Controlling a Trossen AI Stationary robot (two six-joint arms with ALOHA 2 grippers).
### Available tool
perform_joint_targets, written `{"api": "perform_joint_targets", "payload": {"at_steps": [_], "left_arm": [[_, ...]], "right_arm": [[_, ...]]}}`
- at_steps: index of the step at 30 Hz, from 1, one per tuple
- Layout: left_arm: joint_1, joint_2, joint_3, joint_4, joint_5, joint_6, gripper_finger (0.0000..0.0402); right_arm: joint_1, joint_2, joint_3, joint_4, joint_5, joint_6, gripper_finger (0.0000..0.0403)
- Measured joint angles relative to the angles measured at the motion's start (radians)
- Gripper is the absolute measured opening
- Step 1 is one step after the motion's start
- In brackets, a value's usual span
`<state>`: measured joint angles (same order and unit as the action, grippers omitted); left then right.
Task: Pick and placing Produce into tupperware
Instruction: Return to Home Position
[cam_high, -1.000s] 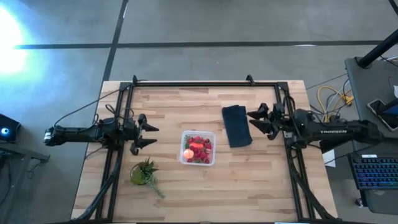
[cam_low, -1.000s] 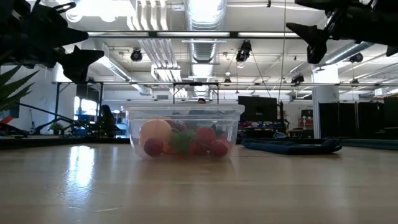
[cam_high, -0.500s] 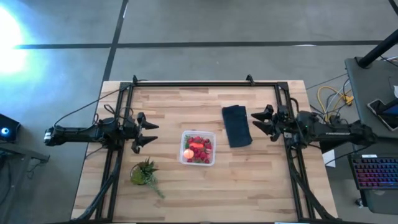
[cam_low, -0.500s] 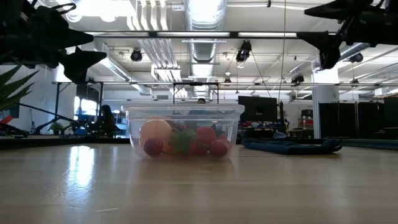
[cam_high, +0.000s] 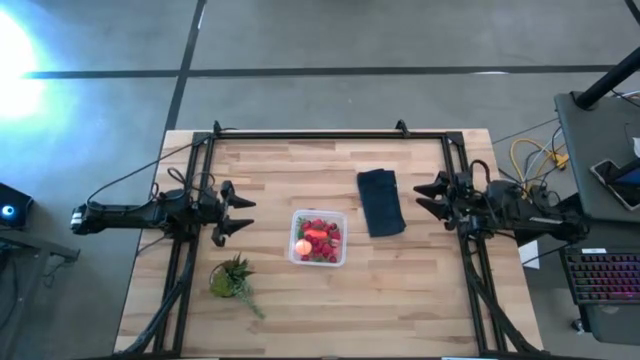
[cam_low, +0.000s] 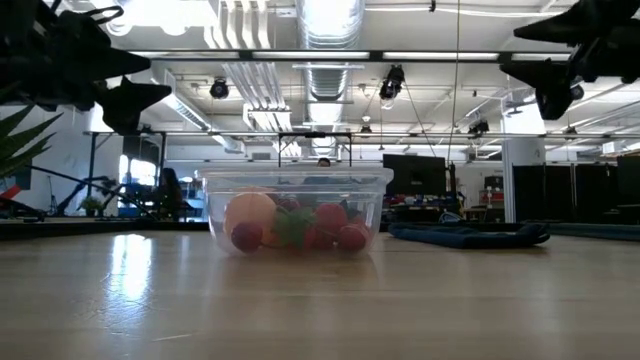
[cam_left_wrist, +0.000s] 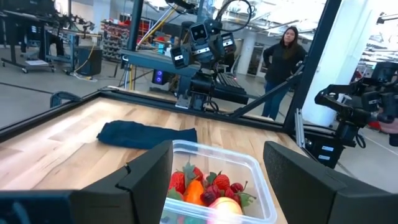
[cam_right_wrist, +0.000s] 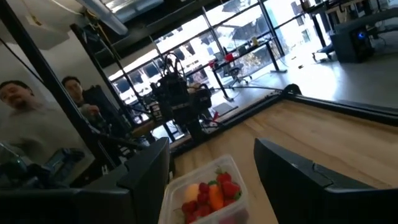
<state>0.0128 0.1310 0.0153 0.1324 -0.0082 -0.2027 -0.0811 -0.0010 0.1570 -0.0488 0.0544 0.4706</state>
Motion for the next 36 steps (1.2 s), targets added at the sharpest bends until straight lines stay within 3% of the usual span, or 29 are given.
{"api": "perform_joint_targets", "payload": {"at_steps": [10, 23, 32, 36], "left_arm": [[0.0, 0.005, -0.004, -0.009, -0.002, 0.008, 0.0238], [0.0, 0.006, -0.004, -0.009, -0.003, 0.006, 0.0238], [0.0, 0.01, -0.004, -0.008, -0.004, 0.004, 0.0238], [0.0, 0.011, -0.005, -0.008, -0.004, 0.004, 0.0238]], "right_arm": [[0.0, 0.007, -0.013, -0.079, 0.022, -0.042, 0.0226], [0.0, 0.008, -0.015, -0.147, 0.045, -0.267, 0.0226], [0.0, 0.002, -0.03, -0.161, 0.046, -0.288, 0.0226], [0.0, 0.002, -0.034, -0.167, 0.099, -0.288, 0.0226]]}}
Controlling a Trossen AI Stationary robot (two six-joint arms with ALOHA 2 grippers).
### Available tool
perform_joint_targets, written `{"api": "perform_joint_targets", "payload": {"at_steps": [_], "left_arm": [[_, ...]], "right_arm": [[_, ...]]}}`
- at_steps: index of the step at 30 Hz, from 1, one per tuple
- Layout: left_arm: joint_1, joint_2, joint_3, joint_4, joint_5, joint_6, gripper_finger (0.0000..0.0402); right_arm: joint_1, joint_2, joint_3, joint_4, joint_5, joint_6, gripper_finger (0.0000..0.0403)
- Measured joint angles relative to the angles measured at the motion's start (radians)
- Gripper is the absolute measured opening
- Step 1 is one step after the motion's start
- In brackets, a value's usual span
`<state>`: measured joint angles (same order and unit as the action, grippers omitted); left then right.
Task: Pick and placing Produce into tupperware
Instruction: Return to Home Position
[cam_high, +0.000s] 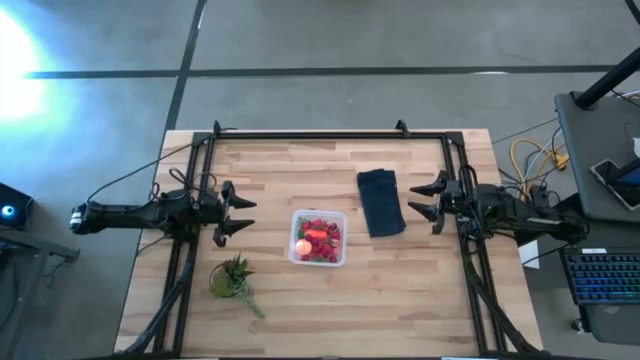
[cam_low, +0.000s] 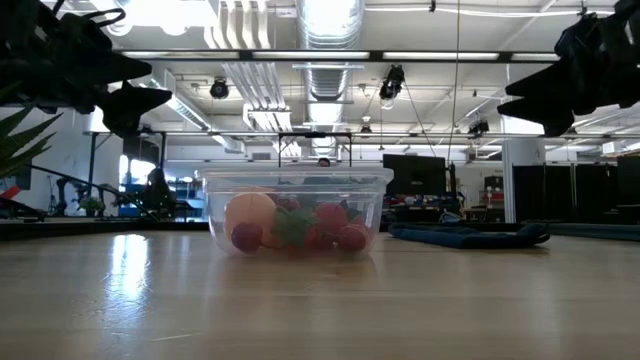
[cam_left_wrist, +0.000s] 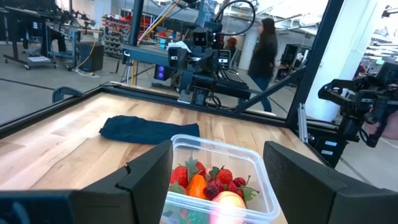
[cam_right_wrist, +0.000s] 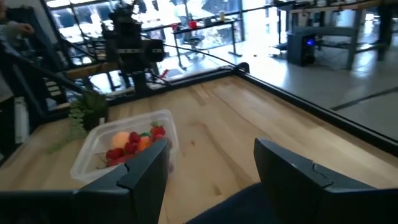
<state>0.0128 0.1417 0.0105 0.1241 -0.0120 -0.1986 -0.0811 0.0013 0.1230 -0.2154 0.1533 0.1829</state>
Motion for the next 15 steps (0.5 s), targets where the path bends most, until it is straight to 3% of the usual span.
{"api": "perform_joint_targets", "payload": {"at_steps": [15], "left_arm": [[0.0, 0.001, 0.0, 0.0, 0.0, 0.0, 0.0238]], "right_arm": [[0.0, 0.027, 0.0, -0.019, 0.015, 0.0, 0.0226]]}}
